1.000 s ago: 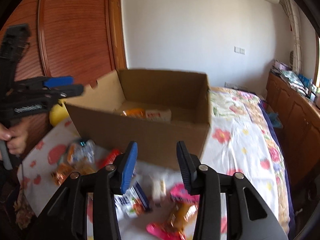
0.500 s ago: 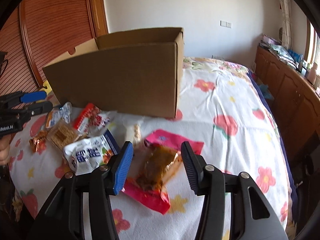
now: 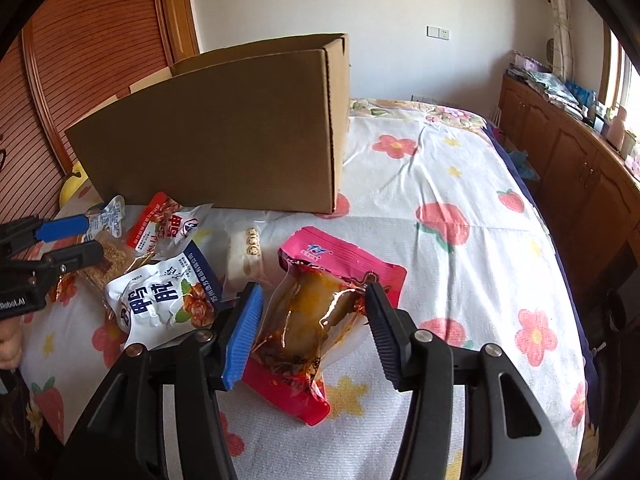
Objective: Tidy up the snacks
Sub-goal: 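Move the right tool to the pink-wrapped snack while the left tool reaches the sesame candy tray, then close the left tool on the sesame candy tray while the right tool grasps the pink snack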
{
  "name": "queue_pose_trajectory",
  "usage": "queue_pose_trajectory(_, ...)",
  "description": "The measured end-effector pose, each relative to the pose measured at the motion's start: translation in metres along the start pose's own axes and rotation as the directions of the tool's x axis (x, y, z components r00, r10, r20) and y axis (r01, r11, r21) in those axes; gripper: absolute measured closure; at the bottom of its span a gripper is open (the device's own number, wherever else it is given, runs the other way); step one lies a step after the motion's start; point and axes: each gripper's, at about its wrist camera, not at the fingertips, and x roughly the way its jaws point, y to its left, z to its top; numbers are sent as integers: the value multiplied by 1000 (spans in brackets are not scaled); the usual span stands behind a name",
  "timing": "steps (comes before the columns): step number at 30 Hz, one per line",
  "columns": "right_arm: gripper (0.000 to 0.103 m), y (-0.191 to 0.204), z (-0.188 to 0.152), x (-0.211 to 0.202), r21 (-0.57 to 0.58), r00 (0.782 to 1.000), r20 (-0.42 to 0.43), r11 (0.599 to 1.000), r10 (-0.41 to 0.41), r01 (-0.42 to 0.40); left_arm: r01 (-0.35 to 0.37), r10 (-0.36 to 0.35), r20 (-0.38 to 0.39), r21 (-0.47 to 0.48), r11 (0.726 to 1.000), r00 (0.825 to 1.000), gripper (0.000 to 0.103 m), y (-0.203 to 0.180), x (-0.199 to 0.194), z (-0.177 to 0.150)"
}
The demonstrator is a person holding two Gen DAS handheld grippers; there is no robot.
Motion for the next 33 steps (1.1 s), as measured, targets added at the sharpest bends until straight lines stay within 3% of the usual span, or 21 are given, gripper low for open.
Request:
queue_pose_trajectory(10, 46, -3, -4, -3, 16, 1000, 3, 1000, -10, 10, -24, 24, -16, 2, 1000, 1000, 32, -12, 14, 0)
queue_pose_trajectory(13, 35, -1, -7, -2, -5, 999, 9, 999, -41, 41, -42, 42, -12, -3, 999, 999, 26, -10, 17, 1)
queue_pose_trajectory(18, 34, -6, -9, -2, 25, 1000, 9, 999, -23, 23, -27, 26, -24, -43, 999, 999, 17, -12, 25, -4)
queue_pose_trajectory(33, 33, -13, -10, 1, 54, 1000, 1, 999, 5, -5, 11, -14, -41, -75, 997, 999, 16, -15, 24, 5)
